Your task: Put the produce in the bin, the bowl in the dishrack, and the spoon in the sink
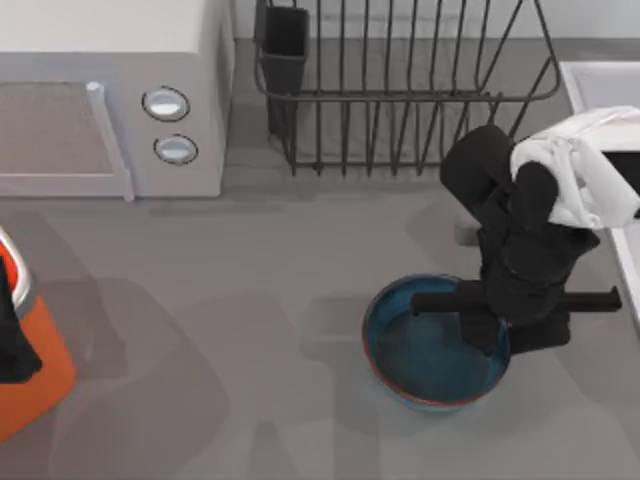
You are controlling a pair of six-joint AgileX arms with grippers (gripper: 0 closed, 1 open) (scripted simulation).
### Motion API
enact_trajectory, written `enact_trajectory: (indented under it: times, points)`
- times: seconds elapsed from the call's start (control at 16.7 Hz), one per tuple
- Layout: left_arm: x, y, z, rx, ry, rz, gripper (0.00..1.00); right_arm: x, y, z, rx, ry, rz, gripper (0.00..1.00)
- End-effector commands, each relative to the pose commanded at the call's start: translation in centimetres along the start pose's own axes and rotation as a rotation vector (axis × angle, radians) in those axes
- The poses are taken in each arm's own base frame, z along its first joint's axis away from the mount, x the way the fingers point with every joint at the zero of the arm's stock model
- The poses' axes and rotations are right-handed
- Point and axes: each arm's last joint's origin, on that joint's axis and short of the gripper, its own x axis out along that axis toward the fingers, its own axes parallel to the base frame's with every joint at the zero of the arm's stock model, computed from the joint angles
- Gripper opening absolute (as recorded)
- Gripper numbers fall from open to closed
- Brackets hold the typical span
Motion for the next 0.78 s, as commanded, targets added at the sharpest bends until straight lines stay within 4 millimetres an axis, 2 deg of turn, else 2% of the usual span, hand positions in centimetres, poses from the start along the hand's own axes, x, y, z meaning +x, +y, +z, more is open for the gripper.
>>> enact_trajectory:
  times: [0.42,0.6,0.78]
  points:
    - [0.0,0.0,0.0,0.000,0.000,0.000,1.00,-0.6,0.1,0.1,0.000,-0.005,0.002,0.00]
    - [0.0,0.0,0.0,0.000,0.000,0.000,1.00,-3.0,0.3,0.5,0.004,-0.004,0.001,0.00]
    - [0.0,0.0,0.0,0.000,0.000,0.000,1.00,-6.5,0.2,0.4,0.004,0.011,-0.008,0.00]
